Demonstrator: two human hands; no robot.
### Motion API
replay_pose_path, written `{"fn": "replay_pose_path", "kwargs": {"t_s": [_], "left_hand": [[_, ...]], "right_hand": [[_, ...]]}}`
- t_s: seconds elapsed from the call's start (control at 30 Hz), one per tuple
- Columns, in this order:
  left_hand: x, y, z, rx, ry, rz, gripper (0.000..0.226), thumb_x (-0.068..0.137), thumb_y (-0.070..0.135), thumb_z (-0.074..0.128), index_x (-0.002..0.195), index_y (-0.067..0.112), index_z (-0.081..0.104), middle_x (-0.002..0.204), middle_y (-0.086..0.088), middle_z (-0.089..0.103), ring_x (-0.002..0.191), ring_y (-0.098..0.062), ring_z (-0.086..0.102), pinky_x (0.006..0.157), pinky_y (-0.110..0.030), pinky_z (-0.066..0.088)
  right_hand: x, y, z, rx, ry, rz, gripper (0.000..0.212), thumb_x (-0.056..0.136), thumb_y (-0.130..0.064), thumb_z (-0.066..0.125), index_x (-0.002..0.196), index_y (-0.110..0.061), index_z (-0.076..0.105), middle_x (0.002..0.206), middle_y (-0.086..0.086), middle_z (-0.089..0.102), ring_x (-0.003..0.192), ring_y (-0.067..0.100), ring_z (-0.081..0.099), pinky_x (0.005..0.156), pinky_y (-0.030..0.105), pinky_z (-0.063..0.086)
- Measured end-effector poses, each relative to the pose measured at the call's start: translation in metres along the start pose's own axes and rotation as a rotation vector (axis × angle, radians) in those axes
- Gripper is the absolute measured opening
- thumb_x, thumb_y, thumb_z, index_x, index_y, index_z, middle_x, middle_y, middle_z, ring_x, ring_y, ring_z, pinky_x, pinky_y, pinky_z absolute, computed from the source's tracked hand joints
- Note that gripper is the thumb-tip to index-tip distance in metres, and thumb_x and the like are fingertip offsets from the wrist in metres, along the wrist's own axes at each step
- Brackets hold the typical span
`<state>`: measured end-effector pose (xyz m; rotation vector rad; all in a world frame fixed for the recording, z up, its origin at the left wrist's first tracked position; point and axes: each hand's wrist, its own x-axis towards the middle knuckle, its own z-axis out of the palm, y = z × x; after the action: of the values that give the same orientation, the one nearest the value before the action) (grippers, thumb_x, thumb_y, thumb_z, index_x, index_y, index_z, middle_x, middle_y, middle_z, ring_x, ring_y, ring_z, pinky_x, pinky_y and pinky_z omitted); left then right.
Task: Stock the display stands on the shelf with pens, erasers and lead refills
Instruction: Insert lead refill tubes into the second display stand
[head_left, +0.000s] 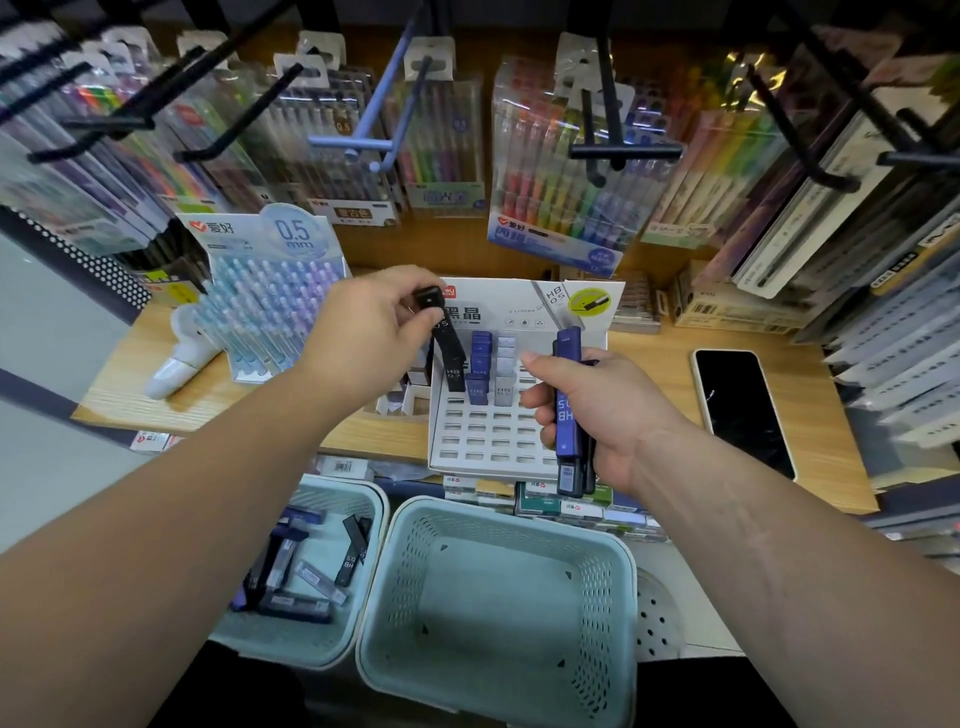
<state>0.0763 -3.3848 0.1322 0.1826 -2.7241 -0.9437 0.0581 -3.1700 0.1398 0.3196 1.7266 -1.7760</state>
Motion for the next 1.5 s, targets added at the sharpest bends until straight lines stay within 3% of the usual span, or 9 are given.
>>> {"fn": "replay_pose_path", "kwargs": {"t_s": [0.13, 0.4, 0.5, 0.63, 0.77, 1.13, 1.3, 1.5], "left_hand": [[0.012, -0.002, 0.001, 0.041, -0.053, 0.081, 0.023, 0.098, 0.015, 0.061, 0.118, 0.019, 0.072, 0.093, 0.002, 0.069, 0.081, -0.017, 0.069, 0.082, -0.039, 0.059], [0.029, -0.009, -0.001, -0.085, 0.009, 0.057, 0.016, 0.094, 0.005, 0.065, 0.108, 0.009, 0.073, 0.101, -0.008, 0.063, 0.072, -0.02, 0.072, 0.076, -0.037, 0.062], [0.026, -0.01, 0.002, 0.053, 0.005, 0.094, 0.016, 0.09, 0.01, 0.071, 0.104, 0.014, 0.077, 0.095, -0.002, 0.066, 0.074, -0.018, 0.069, 0.081, -0.031, 0.058], [0.025, -0.011, 0.009, 0.141, -0.061, 0.029, 0.009, 0.088, 0.012, 0.074, 0.097, 0.013, 0.076, 0.069, 0.013, 0.058, 0.068, -0.019, 0.065, 0.06, -0.017, 0.045], [0.029, -0.017, 0.017, 0.219, -0.12, 0.049, 0.009, 0.087, 0.012, 0.074, 0.096, 0.01, 0.077, 0.084, -0.004, 0.07, 0.079, -0.021, 0.064, 0.074, -0.025, 0.05], [0.041, -0.019, 0.023, 0.311, -0.201, 0.011, 0.008, 0.088, 0.02, 0.075, 0.095, 0.019, 0.078, 0.096, 0.0, 0.073, 0.092, -0.023, 0.064, 0.083, -0.038, 0.055], [0.041, -0.023, 0.022, 0.349, -0.255, 0.044, 0.009, 0.089, 0.02, 0.074, 0.097, 0.021, 0.078, 0.098, 0.002, 0.071, 0.094, -0.022, 0.064, 0.082, -0.035, 0.054], [0.034, -0.027, 0.035, 0.431, -0.221, 0.165, 0.019, 0.096, 0.021, 0.063, 0.109, 0.02, 0.077, 0.111, -0.005, 0.069, 0.105, -0.03, 0.062, 0.087, -0.044, 0.053]], "right_hand": [[0.002, 0.0, 0.0, -0.017, 0.007, -0.009, 0.013, 0.094, -0.021, 0.071, 0.096, -0.011, 0.063, 0.066, 0.006, 0.066, 0.051, 0.014, 0.052, 0.048, 0.027, 0.045], [0.003, 0.001, -0.001, -0.038, 0.013, -0.008, 0.016, 0.093, -0.023, 0.071, 0.1, -0.01, 0.065, 0.065, 0.005, 0.067, 0.051, 0.013, 0.053, 0.048, 0.028, 0.047], [0.003, 0.001, 0.0, -0.038, 0.009, -0.009, 0.014, 0.094, -0.022, 0.071, 0.099, -0.01, 0.065, 0.065, 0.005, 0.066, 0.05, 0.013, 0.053, 0.048, 0.027, 0.046], [0.003, 0.0, 0.001, -0.036, 0.006, -0.013, 0.014, 0.094, -0.022, 0.071, 0.099, -0.011, 0.065, 0.066, 0.005, 0.066, 0.051, 0.013, 0.052, 0.048, 0.027, 0.046], [0.002, 0.001, -0.001, -0.037, 0.006, -0.014, 0.017, 0.094, -0.024, 0.071, 0.101, -0.01, 0.064, 0.065, 0.005, 0.067, 0.052, 0.014, 0.052, 0.05, 0.028, 0.046], [-0.001, 0.005, -0.011, -0.013, 0.018, 0.004, 0.016, 0.092, -0.022, 0.073, 0.094, -0.011, 0.062, 0.061, 0.005, 0.064, 0.047, 0.013, 0.051, 0.046, 0.025, 0.043], [0.001, 0.004, -0.008, -0.024, 0.011, -0.004, 0.015, 0.093, -0.022, 0.072, 0.096, -0.011, 0.063, 0.063, 0.005, 0.065, 0.049, 0.013, 0.051, 0.046, 0.025, 0.044], [0.001, 0.005, -0.006, 0.003, -0.012, 0.007, 0.019, 0.093, -0.026, 0.073, 0.095, -0.011, 0.062, 0.064, 0.005, 0.065, 0.048, 0.013, 0.053, 0.048, 0.026, 0.046]]}}
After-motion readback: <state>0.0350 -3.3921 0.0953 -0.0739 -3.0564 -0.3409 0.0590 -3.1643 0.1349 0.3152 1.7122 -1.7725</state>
